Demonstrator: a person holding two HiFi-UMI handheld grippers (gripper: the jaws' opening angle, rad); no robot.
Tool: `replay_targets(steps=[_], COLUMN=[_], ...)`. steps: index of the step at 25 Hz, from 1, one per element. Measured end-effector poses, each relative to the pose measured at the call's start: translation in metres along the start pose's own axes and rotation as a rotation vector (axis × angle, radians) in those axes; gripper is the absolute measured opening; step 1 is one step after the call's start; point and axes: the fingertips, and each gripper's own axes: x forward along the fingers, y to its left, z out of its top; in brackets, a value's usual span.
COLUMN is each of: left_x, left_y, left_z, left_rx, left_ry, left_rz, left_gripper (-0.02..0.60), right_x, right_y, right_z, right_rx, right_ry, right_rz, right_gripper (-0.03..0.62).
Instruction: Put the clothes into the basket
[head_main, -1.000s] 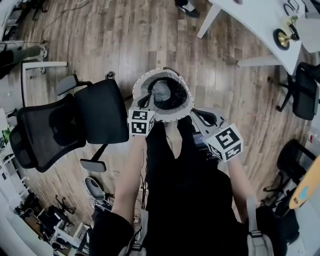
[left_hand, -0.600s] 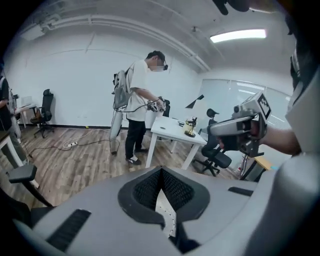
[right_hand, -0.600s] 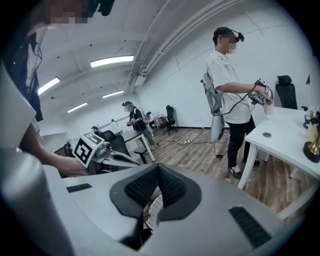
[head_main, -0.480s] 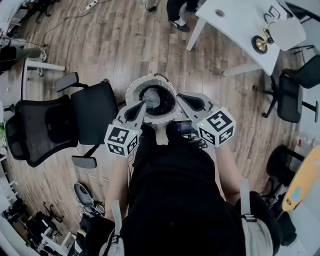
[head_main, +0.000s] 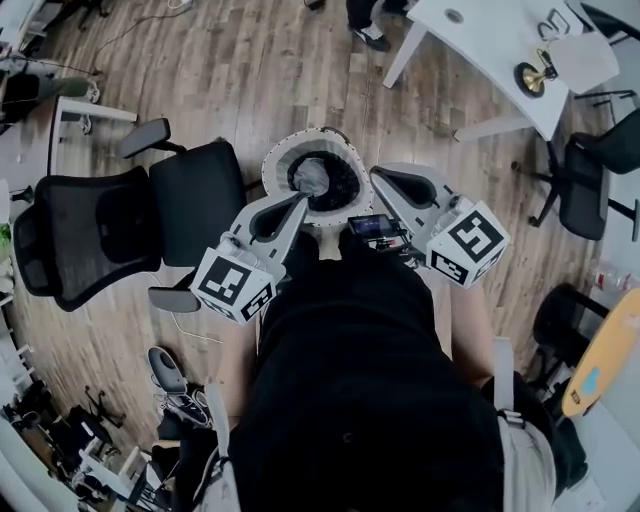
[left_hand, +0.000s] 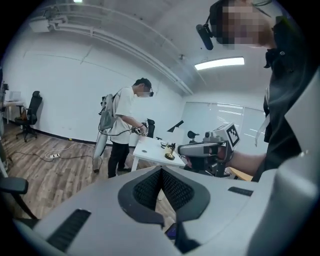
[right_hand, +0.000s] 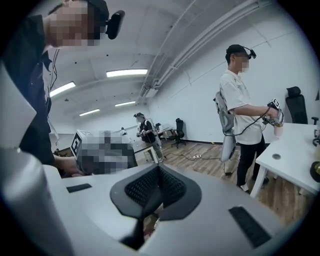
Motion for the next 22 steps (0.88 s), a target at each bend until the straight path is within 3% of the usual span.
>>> replay_targets(steps=[22], left_x=[-0.015], left_y=[0.004], left_z=[0.001], left_rx=[-0.021], left_ry=[-0.035], left_rz=[-0.004], left_gripper=[0.009], right_x=[0.004], right_y=[0.022], right_z=[-0.007], right_rx=[-0.014], right_ry=[0.011], right_rz=[-0.017], right_gripper=[0.015])
